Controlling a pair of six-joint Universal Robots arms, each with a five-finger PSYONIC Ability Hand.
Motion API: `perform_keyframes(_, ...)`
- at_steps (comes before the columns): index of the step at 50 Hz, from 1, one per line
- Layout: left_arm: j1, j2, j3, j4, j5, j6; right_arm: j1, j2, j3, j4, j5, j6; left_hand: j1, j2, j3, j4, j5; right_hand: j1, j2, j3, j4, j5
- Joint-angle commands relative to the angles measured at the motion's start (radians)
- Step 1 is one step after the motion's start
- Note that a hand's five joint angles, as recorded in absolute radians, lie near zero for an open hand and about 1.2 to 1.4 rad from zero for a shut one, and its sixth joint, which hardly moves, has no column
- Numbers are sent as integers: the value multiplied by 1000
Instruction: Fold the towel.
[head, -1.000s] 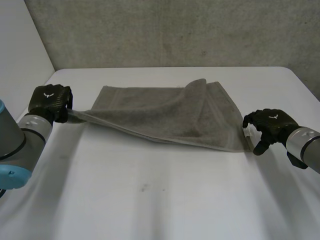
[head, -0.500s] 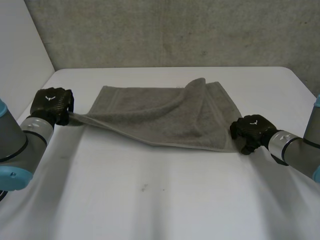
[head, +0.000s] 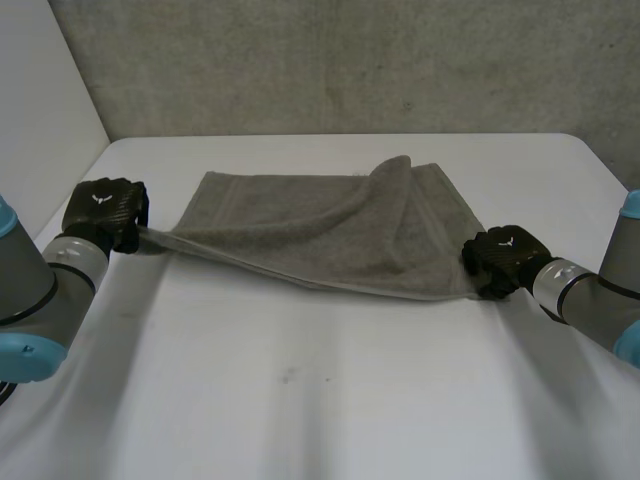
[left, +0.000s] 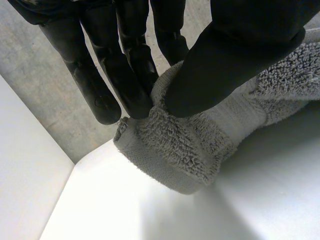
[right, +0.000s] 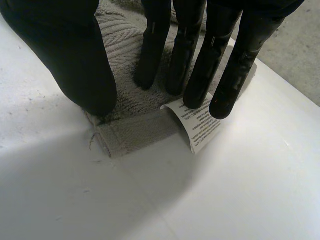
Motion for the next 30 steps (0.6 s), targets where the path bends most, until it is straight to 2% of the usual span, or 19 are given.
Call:
perform_keyframes(1,-1,-1,0,0,0,0,3,5,-16,-1,-2,-1,207,178,179,179,188,597,470,467,465,494)
perform_keyframes(19,-1,-1,-5,0,-2,0,4,-46,-50,63,39,22,207,178,179,179,188,624,498,495,492,522)
perform_keyframes(20,-1,-1,-8,0,0,0,4,-46,-48,88,43,22,207,178,179,179,188,302,175,172,170,200)
perform_keyframes(21,-1,-1,-8,0,0,0,4,-44,-46,108,43,19,207,178,179,179,188,223,97,94,91,121)
perform_keyframes(30,-9,-1,-11,0,0,0,1,-13,-59,123,39,13,207,178,179,179,188,222,96,93,90,120)
